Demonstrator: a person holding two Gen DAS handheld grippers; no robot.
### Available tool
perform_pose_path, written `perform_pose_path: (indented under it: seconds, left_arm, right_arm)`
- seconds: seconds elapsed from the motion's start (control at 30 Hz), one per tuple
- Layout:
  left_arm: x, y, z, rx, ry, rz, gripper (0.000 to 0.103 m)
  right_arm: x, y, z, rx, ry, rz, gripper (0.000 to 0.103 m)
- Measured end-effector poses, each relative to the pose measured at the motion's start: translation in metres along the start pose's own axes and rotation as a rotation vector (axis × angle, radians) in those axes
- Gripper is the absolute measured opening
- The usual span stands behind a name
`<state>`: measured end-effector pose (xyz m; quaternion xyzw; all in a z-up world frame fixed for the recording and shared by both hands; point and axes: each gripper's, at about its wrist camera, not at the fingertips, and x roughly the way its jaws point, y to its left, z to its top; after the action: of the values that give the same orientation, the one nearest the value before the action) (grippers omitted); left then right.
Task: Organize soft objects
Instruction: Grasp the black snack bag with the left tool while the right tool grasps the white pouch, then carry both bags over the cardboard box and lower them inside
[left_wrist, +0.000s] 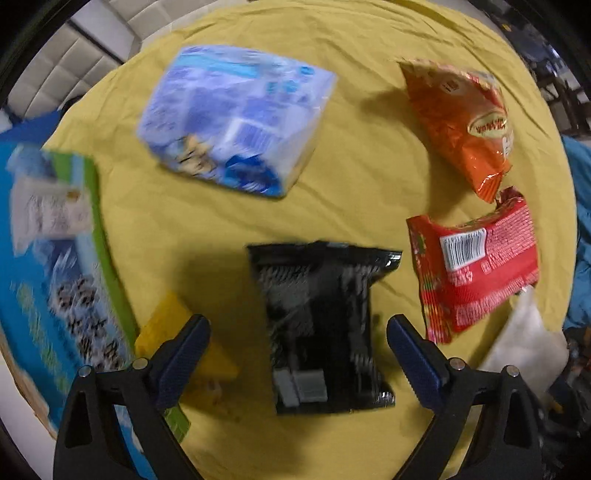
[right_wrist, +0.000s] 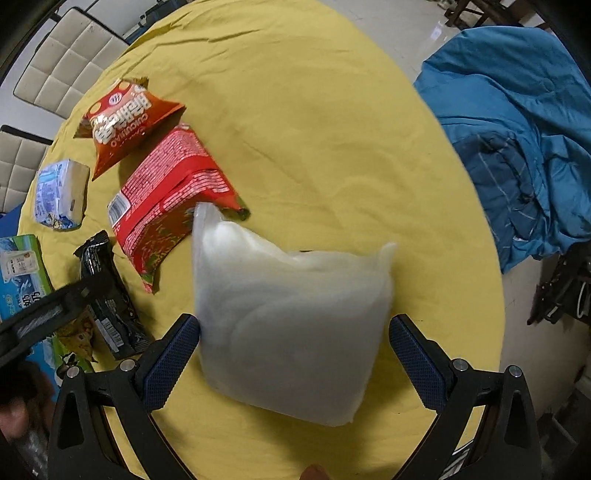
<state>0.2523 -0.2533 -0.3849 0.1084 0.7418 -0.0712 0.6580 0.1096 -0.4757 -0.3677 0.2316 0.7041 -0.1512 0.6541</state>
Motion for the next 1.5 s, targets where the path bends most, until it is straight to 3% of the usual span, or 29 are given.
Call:
perform_pose_path:
  seconds: [0.1,0.17,0.23,0.3,0.33,0.5,0.9,0.97,1.27,1.37,1.5]
  left_arm:
    - [0.009,-0.01,0.004,0.032,0.019,-0.007,0.098]
    - [0.014,-0.015,0.003,0.047,0.029,-0.014,0.08]
    - [0.023,-0.017,-0.002,0.054,0.044,-0.011,0.074]
    - [0.025,-0.014,-0.008,0.039,0.039,-0.035,0.055]
    - [0.025,-0.011,-0.011,0.034,0.032,-0.038,0.053]
    - [0.019,-0.006,-0.045,0.025,0.034,-0.051,0.056]
    - [-0.006,-0.006,-0.093,0.045,-0.08,0.0,0.049]
    - [-0.019,-0.009,-0.089,0.048,-0.103,-0.004,0.049]
    - [-0.102,0.001,-0.148,0.067,-0.277,-0.045,0.049]
    - [-0.132,0.014,-0.17,0.061,-0.325,-0.06,0.049]
    - [-0.164,0.03,-0.172,0.04,-0.374,-0.069,0.049]
  right_arm:
    - [0.002,0.001,-0.001,-0.003,0.014,0.011,0.103]
    - [0.008,-0.002,0.001,0.007,0.032,0.008,0.103]
    - [0.015,-0.004,0.001,0.025,0.056,0.026,0.103]
    - [0.017,-0.011,0.002,0.045,0.07,0.054,0.102]
    - [0.019,-0.012,0.002,0.048,0.074,0.065,0.1]
    - [0.024,-0.011,0.0,0.033,0.064,0.049,0.095]
    - [0.012,0.022,-0.025,-0.053,0.034,-0.003,0.076]
    - [0.006,0.021,-0.034,-0.065,0.023,0.002,0.074]
    - [-0.041,0.027,-0.079,-0.146,-0.036,0.042,0.073]
    - [-0.066,0.044,-0.077,-0.18,-0.061,0.069,0.072]
    - [-0.103,0.07,-0.089,-0.234,-0.107,0.112,0.072]
